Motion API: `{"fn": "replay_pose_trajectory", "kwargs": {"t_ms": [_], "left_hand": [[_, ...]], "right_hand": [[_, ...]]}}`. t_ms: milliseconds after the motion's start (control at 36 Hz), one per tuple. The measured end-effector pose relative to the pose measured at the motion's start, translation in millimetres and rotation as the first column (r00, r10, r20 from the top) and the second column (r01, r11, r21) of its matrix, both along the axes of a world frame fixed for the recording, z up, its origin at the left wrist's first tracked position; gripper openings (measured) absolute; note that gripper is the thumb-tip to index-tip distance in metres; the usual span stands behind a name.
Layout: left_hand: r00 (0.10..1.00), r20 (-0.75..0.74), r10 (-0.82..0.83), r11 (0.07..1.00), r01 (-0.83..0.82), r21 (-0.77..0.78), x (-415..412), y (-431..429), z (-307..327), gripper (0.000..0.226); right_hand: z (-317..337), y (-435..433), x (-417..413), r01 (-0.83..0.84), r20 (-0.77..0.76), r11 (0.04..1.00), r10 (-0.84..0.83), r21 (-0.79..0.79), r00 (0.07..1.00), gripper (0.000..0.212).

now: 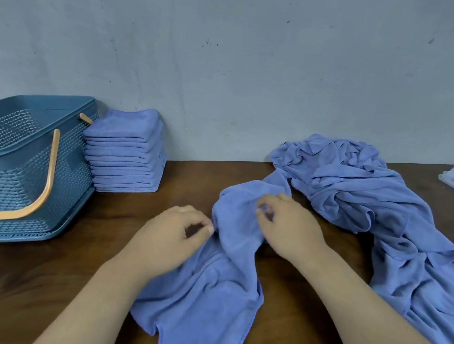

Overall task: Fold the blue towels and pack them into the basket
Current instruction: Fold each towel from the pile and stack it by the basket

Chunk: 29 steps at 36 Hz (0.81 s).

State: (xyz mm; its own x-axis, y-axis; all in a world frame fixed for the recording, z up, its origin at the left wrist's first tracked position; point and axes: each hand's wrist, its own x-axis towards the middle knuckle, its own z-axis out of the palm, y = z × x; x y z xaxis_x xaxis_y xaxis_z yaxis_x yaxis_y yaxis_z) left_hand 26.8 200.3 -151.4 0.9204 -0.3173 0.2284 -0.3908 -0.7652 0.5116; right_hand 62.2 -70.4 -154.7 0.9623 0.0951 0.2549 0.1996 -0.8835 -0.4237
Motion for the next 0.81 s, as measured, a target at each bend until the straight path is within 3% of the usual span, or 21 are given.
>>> {"fn": "replay_pose_trajectory", "kwargs": {"t_ms": [83,167,250,306,361,444,528,611,667,722,750,806], "left_hand": [[0.995,-0.034,-0.093,0.991,0.096,0.09,-0.5,-5.3,-5.8,0.015],[0.994,-0.081,-0.077,0.996,0.08,0.029,-1.7,-9.6,-2.4,0.039],[0.918,-0.356,-0.173,0.985,0.167,-0.049,-11.2,-15.8,3.2,0.055],[0.79,-0.547,-0.277,0.961,0.225,-0.161,-20.1,-20.4,4.2,0.054],[0.723,-0.598,-0.346,0.938,0.275,-0.211,-22.9,-22.4,4.2,0.053],[0.838,-0.464,-0.287,0.945,0.17,-0.278,-14.8,-19.5,1.9,0.052],[0.984,-0.172,-0.054,0.956,0.001,-0.294,-2.7,-14.9,-8.1,0.037],[1.0,0.024,-0.012,0.996,0.014,-0.086,1.1,-12.9,-16.1,0.011],[0.992,0.042,-0.118,0.988,0.113,0.106,0.0,-16.2,-20.3,0.023],[0.988,0.026,-0.153,0.978,0.148,0.147,-2.8,-20.8,-18.6,0.021],[0.989,0.025,-0.147,0.981,0.142,0.132,-4.1,-21.7,-16.1,0.017],[0.991,0.044,-0.128,0.986,0.122,0.11,-5.6,-22.0,-10.6,0.037]], "right_hand": [[-6.2,7.6,-4.2,-0.079,-0.178,0.996,0.069,-0.048,0.982,0.05],[-13.6,1.4,2.3,-0.174,-0.194,0.974,0.144,-0.147,0.97,0.061],[-19.0,-14.5,15.5,-0.267,-0.249,0.959,0.237,-0.097,0.939,0.058],[-18.9,-22.8,20.1,-0.255,-0.174,0.967,0.253,0.009,0.952,0.063],[-16.9,-27.2,21.9,-0.199,-0.001,0.977,0.2,0.07,0.98,0.063],[-13.2,-25.3,18.4,-0.146,0.104,0.976,0.131,0.163,0.986,0.051],[-12.4,-12.0,10.7,-0.146,0.088,0.976,0.133,0.163,0.987,0.047],[-14.5,7.0,0.6,-0.161,0.039,0.975,0.157,0.153,0.987,0.044],[-19.4,15.2,-4.9,-0.188,-0.059,0.982,0.188,0.002,0.98,0.048],[-21.9,16.2,-8.4,-0.218,-0.096,0.948,0.201,-0.23,0.975,0.053],[-18.8,14.0,-9.6,-0.233,-0.109,0.933,0.211,-0.275,0.971,0.054],[-5.1,8.1,-11.2,-0.27,-0.147,0.927,0.238,-0.26,0.96,0.056]]}}
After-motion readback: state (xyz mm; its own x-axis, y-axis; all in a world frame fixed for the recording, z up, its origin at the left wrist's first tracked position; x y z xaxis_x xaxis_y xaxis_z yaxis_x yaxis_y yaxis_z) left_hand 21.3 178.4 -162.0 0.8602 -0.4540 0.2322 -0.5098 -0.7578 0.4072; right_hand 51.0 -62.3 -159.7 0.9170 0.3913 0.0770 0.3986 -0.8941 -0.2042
